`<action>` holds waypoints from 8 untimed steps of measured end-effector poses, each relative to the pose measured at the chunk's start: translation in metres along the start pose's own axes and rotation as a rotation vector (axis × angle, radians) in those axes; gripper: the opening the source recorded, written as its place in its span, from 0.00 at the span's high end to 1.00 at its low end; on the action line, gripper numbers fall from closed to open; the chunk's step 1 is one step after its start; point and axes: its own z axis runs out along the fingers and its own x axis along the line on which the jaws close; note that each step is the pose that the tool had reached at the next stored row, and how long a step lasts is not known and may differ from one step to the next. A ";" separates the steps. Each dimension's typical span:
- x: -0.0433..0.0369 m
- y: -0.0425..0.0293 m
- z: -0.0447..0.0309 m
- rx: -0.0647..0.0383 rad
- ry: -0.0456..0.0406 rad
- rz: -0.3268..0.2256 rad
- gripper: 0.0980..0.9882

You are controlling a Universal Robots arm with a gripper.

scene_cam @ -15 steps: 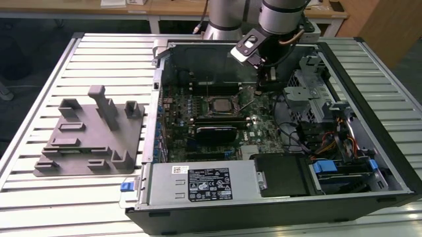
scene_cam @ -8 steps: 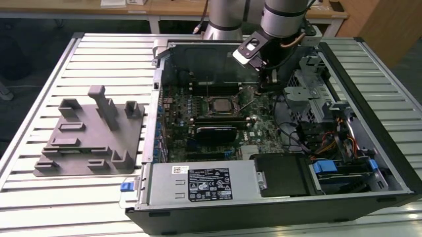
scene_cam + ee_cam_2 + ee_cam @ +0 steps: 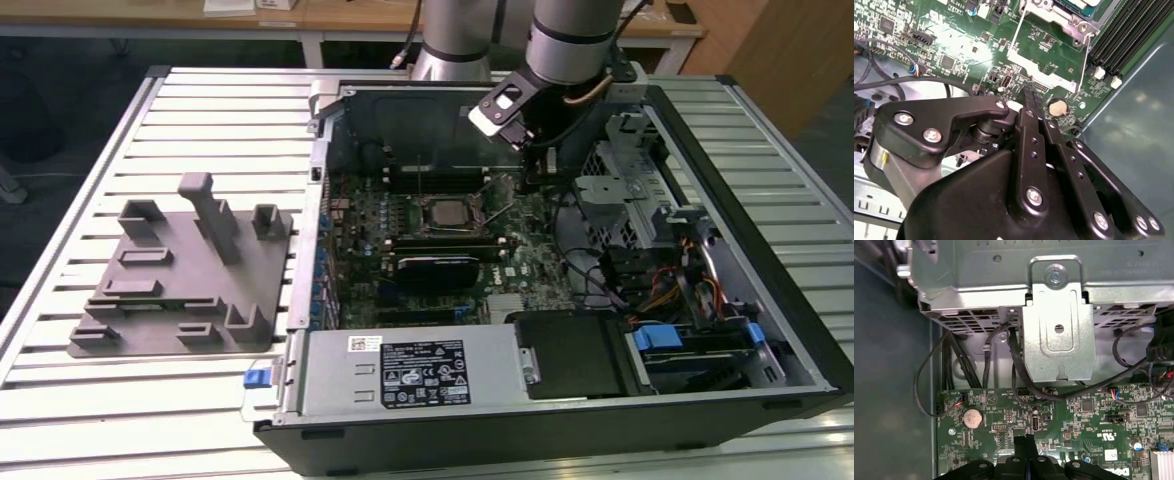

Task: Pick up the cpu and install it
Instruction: 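Close the cpu cover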

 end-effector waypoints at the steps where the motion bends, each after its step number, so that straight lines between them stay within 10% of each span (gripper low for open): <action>1: 0.0000 0.0000 0.0004 0.000 -0.0004 0.011 0.99; 8: 0.0000 -0.0001 0.0007 0.000 -0.0009 0.020 0.99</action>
